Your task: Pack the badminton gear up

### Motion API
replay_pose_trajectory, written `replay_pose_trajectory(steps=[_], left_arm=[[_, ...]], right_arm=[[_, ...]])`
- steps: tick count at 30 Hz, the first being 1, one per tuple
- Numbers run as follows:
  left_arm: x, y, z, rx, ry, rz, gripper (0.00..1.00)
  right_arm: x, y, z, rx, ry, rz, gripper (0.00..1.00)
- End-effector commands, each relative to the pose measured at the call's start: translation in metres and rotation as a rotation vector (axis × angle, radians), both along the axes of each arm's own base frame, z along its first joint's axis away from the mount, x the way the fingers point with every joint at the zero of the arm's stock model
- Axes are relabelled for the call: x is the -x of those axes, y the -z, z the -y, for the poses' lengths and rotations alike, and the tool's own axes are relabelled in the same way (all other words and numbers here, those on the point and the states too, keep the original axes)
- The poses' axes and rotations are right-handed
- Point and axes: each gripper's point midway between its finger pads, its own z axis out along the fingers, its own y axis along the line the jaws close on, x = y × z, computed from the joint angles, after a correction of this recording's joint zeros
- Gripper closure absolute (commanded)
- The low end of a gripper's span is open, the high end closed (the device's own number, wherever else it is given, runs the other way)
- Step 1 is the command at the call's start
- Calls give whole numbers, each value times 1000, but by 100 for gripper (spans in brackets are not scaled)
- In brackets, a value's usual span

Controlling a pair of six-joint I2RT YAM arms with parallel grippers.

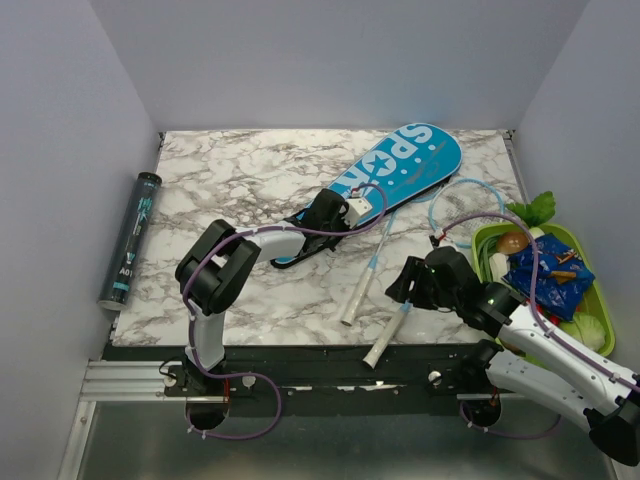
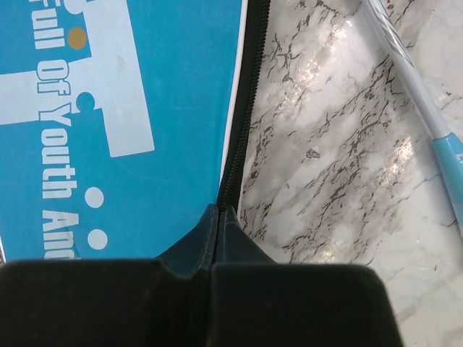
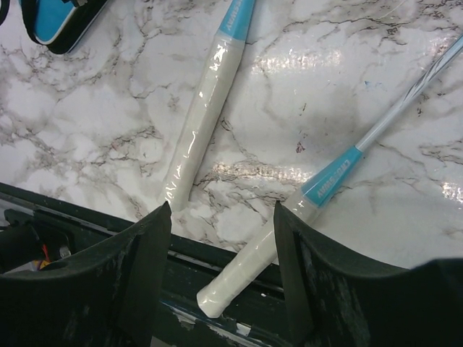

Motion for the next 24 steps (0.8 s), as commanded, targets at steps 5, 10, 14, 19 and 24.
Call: replay_pose_trajectory(steps=[5,10,14,19,24], left_arm=[[4,-47,-8,121,-82,-1,100],[18,-78,-18,205,-156,-30,100],[38,-94,-34,265,-248,-81,100],[71,-118,-55,389,-340,-142,100],[97,-131,-72,556,-452,-183,100]], right_arm=[[-2,-2,-3,-15,-4,11,34],[-9,-10,-9,-9,-24,26,34],[-20,-19,-13,8,-31,52,34],[-45,-28,-19,24,-10,83,34],[-75,-22,-15,19,22,60,34]])
